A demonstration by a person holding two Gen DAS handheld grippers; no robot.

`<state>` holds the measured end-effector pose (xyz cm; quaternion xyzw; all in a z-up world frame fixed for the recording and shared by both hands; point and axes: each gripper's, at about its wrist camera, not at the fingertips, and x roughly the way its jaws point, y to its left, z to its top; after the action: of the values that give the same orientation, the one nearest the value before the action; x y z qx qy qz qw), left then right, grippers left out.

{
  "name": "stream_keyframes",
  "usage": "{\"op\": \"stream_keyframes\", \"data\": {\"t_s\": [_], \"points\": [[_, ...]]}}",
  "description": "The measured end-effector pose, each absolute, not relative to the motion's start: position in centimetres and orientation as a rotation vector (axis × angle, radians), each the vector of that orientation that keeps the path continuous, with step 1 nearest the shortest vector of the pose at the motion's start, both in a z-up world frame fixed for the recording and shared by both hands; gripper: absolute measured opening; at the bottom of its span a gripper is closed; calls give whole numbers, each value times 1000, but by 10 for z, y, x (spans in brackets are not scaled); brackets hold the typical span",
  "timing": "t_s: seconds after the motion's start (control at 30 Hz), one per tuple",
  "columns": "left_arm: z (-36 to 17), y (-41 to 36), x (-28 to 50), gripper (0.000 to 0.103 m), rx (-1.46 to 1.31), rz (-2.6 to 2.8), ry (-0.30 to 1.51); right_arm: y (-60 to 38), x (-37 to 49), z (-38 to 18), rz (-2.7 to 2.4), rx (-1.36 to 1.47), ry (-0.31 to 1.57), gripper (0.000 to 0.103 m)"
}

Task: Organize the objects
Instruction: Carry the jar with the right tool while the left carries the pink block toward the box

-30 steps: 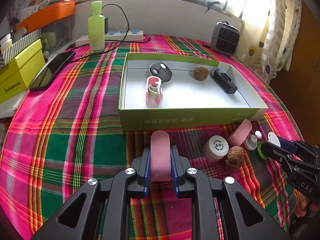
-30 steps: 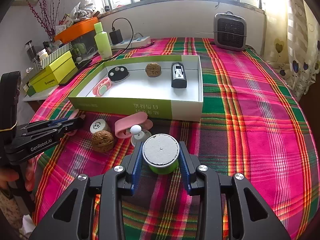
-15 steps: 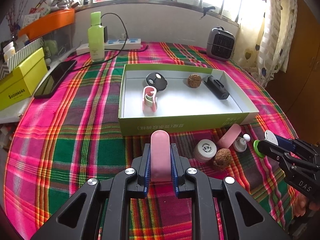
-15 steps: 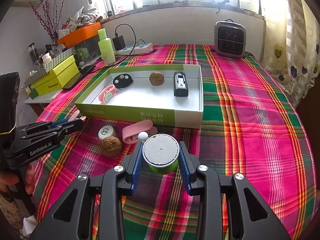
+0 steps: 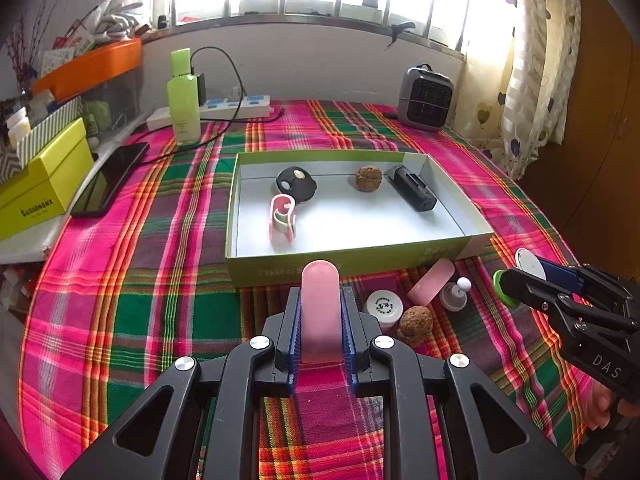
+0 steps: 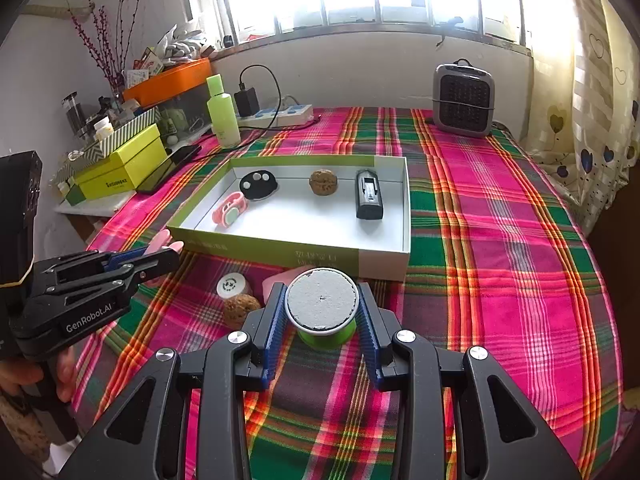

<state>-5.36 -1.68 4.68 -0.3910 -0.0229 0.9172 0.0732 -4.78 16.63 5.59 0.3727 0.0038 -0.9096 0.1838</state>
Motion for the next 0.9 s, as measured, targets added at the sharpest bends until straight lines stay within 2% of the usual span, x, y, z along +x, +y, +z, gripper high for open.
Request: {"op": "stream_keyframes", "data": {"t_s": [0.27, 0.9], "points": [[53, -15, -57, 16, -1159, 2751, -79, 167, -52, 65, -2540, 1027, -46, 35], [57, -6, -100, 16, -1171, 2707, -123, 163, -93, 72, -2532, 1018, -53, 35]]}}
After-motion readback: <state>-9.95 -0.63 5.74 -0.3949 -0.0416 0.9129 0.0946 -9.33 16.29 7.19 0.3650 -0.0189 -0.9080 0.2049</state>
